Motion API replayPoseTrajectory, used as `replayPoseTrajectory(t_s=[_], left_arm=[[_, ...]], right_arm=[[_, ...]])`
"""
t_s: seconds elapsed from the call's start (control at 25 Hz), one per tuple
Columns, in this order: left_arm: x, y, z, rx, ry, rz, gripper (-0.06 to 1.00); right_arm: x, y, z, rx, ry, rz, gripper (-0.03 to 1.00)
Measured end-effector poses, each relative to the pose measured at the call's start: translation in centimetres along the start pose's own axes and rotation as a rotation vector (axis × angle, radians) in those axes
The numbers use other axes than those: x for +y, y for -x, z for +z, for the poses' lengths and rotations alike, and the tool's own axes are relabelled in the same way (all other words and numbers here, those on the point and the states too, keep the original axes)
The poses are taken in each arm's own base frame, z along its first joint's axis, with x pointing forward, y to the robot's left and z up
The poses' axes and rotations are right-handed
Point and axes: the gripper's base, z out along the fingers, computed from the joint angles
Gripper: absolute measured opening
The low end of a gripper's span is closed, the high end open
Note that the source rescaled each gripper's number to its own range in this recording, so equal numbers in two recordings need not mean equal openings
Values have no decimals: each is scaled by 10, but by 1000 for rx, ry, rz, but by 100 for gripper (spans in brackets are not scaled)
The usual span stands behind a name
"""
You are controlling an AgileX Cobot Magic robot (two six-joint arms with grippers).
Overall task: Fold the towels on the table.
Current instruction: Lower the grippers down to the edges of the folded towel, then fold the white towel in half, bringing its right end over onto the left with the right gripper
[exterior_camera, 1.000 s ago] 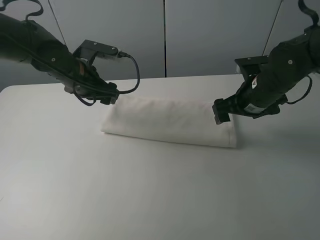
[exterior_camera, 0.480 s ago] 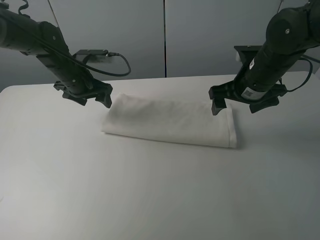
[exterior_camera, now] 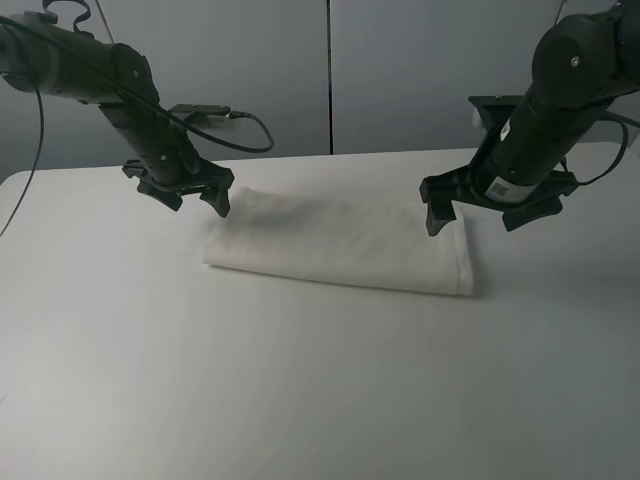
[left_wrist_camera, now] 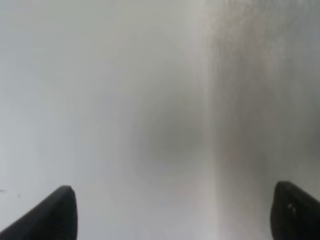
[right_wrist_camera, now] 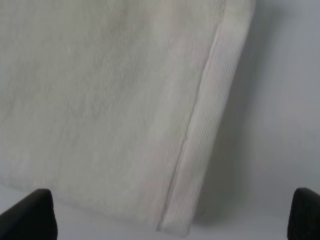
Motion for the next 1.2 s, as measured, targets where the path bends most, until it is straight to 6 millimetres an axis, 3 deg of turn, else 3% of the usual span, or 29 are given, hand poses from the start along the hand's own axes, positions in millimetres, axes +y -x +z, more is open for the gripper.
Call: replayPoseTrajectory(t_s=[0.36, 0.68, 0.96, 1.2], left_arm=[[2, 8, 18, 52, 13, 11, 100], [5, 3, 38, 94, 25, 18, 100], [5, 3, 42, 105, 31, 24, 100], [6, 3, 43, 110, 34, 27, 100]], right_arm=[[1, -1, 0, 14, 11, 18, 100], [2, -2, 0, 19, 26, 30, 100], [2, -2, 0, 23, 26, -5, 100], [4, 3, 17, 73, 15, -13, 100]])
